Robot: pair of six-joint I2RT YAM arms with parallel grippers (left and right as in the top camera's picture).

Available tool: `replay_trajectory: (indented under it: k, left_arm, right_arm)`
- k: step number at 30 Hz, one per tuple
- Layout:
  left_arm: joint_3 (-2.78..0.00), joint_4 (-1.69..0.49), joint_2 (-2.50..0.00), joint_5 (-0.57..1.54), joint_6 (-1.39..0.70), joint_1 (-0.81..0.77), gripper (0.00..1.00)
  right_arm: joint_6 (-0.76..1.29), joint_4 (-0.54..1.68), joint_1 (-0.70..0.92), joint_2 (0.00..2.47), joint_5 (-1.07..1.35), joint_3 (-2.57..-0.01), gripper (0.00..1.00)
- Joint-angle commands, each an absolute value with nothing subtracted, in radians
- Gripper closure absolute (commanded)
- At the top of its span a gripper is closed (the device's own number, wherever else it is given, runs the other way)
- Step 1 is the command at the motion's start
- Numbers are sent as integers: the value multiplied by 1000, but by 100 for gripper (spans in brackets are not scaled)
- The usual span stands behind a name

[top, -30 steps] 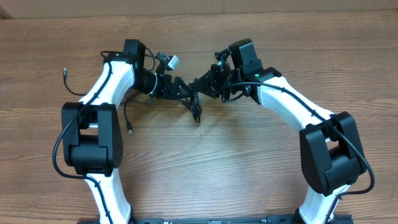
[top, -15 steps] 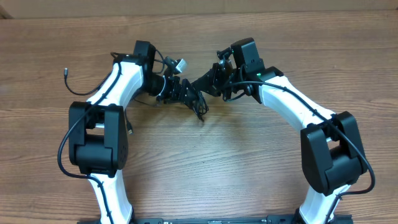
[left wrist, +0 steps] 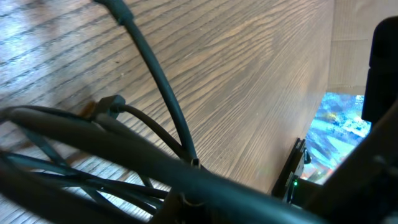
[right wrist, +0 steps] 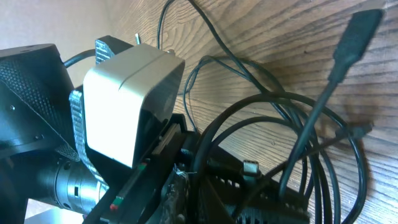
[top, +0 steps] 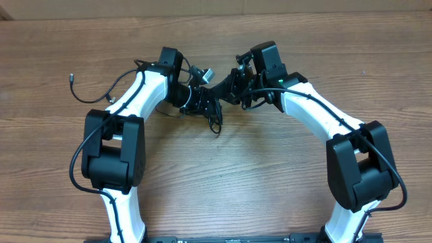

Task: Untangle cables

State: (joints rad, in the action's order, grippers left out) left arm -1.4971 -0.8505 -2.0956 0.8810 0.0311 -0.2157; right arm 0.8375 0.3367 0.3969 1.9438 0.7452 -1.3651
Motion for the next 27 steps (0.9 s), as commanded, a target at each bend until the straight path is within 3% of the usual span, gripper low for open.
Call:
replay_trajectory:
  k: [1, 6, 11, 13, 18, 23, 27]
  left_arm:
    - [-1494, -861, -2106, 865, 23, -201, 96]
    - [-1495, -889, -2105, 915, 79, -133, 96]
    - [-1495, -897, -2105, 940, 102, -92, 96]
    - [-1495, -897, -2105, 940, 102, -88, 96]
    - [-1495, -896, -2105, 927, 109, -94, 96]
    - [-1495, -894, -2105, 925, 109, -94, 96]
    - [-1495, -896, -2105, 925, 108, -94, 96]
  right_arm:
    - [832, 379, 409, 1924, 687, -1380, 96]
    - [776, 551, 410, 1924, 459, -1379, 96]
    - [723, 632, 410, 1924, 389, -1376, 94]
    - [715, 647, 410, 1924, 395, -1374, 85]
    - [424, 619, 408, 1924, 712, -1374, 41]
    - [384, 623, 408, 1924, 788, -1374, 30]
    - [384, 614, 432, 1924, 812, -1374, 28]
